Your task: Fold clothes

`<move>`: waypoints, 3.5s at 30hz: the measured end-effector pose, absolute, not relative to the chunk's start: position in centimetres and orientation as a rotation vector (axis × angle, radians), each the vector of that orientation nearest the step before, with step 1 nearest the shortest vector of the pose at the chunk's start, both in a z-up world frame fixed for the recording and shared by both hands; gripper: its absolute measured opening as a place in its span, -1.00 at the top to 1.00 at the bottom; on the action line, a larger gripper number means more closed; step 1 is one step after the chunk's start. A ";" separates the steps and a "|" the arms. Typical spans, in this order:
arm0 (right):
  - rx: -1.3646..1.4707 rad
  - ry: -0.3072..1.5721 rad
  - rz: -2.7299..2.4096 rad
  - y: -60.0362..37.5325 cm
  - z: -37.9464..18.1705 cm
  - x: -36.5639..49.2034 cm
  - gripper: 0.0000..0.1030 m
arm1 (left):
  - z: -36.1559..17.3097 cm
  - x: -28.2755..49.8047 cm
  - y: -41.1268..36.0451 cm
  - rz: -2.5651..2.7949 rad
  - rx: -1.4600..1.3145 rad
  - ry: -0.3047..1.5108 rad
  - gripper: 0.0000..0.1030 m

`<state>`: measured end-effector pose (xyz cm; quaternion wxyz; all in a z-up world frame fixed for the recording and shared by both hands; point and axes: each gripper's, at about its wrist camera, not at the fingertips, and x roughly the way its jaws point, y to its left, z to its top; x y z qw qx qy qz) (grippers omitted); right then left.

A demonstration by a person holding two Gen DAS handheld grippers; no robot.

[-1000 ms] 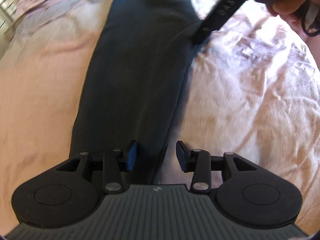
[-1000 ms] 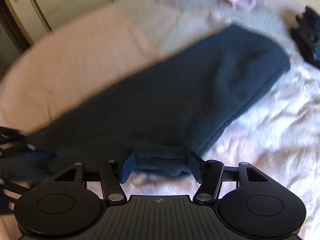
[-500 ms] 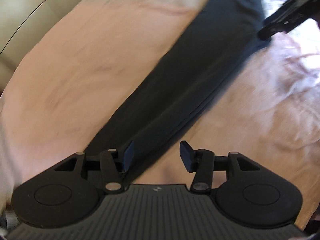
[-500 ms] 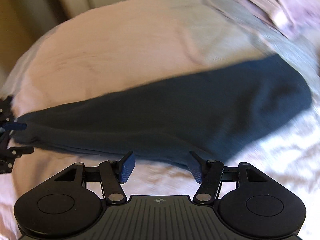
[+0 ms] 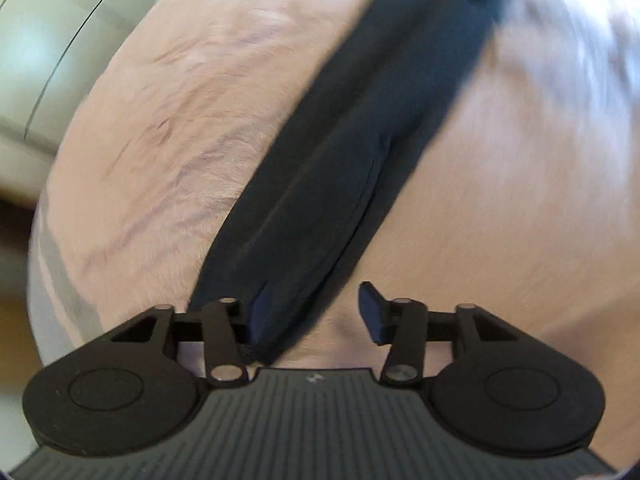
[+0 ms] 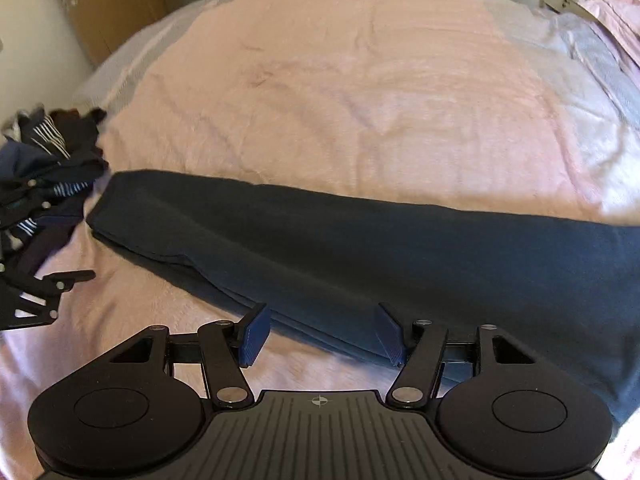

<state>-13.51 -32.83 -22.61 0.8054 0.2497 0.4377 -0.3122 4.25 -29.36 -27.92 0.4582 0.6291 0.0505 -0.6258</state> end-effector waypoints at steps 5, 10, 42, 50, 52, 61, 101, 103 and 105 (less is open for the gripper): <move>0.561 0.970 -0.734 -31.2 -25.5 -10.7 -0.19 | -33.3 6.1 -29.0 -1.565 1.764 -0.140 0.67; 0.563 0.994 -0.756 -29.8 -25.6 -9.8 -0.19 | -33.0 7.8 -27.3 -1.590 1.788 -0.271 0.85; 0.694 0.932 -0.683 -36.5 -30.7 -4.9 -0.18 | -31.3 4.7 -34.0 -1.816 1.463 0.265 0.79; 0.682 0.870 -0.728 -40.2 -30.9 -7.1 -0.18 | -28.8 6.0 -36.2 -1.853 1.351 0.324 0.79; 0.670 0.859 -0.724 -41.0 -31.0 -8.0 -0.18 | -28.9 5.9 -38.2 -1.859 1.332 0.358 0.78; 0.723 0.735 -0.865 -41.8 -27.4 -14.1 -0.19 | -30.2 6.0 -40.6 -1.847 1.374 0.401 0.53; -0.467 0.974 -0.310 -17.2 -36.4 11.0 0.18 | -21.1 18.7 -25.0 -1.495 1.222 0.222 -0.19; -0.448 0.966 -0.317 -17.6 -35.9 10.8 0.74 | -21.1 18.9 -24.9 -1.485 1.209 0.228 -0.19; -0.381 0.929 -0.339 -18.4 -34.3 10.1 0.78 | -20.8 18.6 -24.8 -1.486 1.207 0.214 -0.19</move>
